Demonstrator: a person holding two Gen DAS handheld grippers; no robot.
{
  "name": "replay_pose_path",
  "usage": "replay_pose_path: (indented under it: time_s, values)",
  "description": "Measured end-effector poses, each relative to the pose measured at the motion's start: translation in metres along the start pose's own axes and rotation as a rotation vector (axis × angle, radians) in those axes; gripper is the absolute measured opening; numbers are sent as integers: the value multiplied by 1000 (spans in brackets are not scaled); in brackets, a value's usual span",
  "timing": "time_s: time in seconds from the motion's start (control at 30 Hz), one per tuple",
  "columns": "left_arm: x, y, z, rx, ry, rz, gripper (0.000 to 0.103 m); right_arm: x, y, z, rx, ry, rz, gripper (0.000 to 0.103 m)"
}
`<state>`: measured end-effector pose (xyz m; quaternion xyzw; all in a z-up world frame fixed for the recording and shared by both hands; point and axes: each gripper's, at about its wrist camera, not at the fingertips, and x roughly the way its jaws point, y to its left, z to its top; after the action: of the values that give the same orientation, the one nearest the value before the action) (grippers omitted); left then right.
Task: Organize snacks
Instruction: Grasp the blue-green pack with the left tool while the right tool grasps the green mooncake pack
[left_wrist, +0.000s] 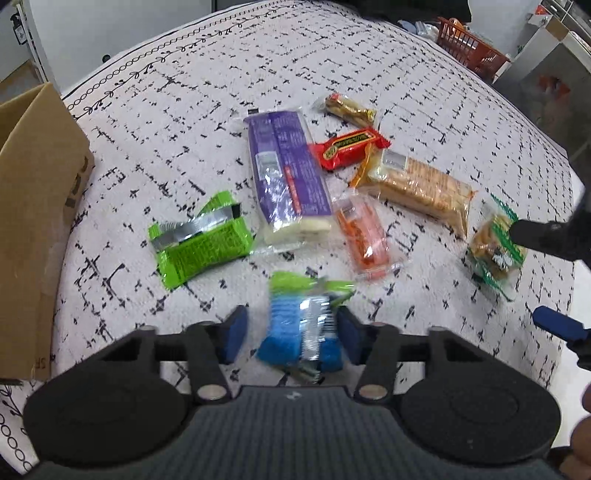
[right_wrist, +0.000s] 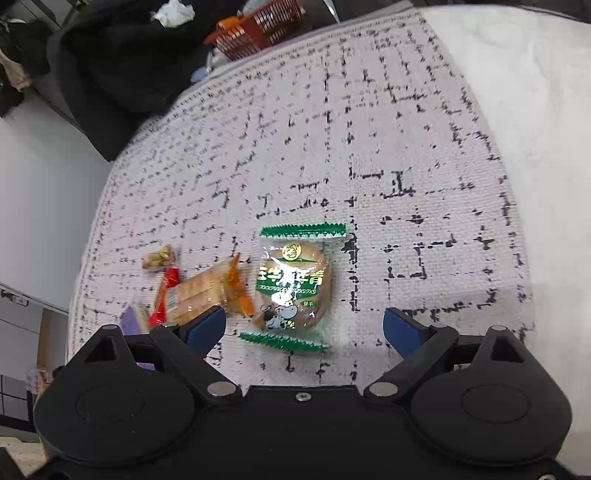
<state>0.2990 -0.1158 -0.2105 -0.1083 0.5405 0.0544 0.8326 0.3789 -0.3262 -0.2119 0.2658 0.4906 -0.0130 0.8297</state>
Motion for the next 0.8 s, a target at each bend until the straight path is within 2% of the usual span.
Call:
replay_pose_path:
  time_s: [0.03,0.23,0.33,0.43,0.5,0.63,0.8]
  values:
    - [0,0,2,-6,0,1,38,3,1,1,-8,0,-6,92]
    - [2,-6,15,-33,1,8,36,14,8,3,-69,-25,-39,92]
    - [3,-9,17,-37,2,9,36,17,14,3,-120,-44,-88,77]
    - [3,-11,16,-37,-2,13,36,15,11,3,-116,-56,-108,63]
    - [2,-10,15,-45,1,10,36,11,9,3,-109,-64,-110,46]
    - [-8,-8,13,-49,-6,7,36,1,5,1,-78,-53,-52,45]
    - [-34,-1,12,-64,-51,-8,36,-17,13,-4,-102,-74,-7,45]
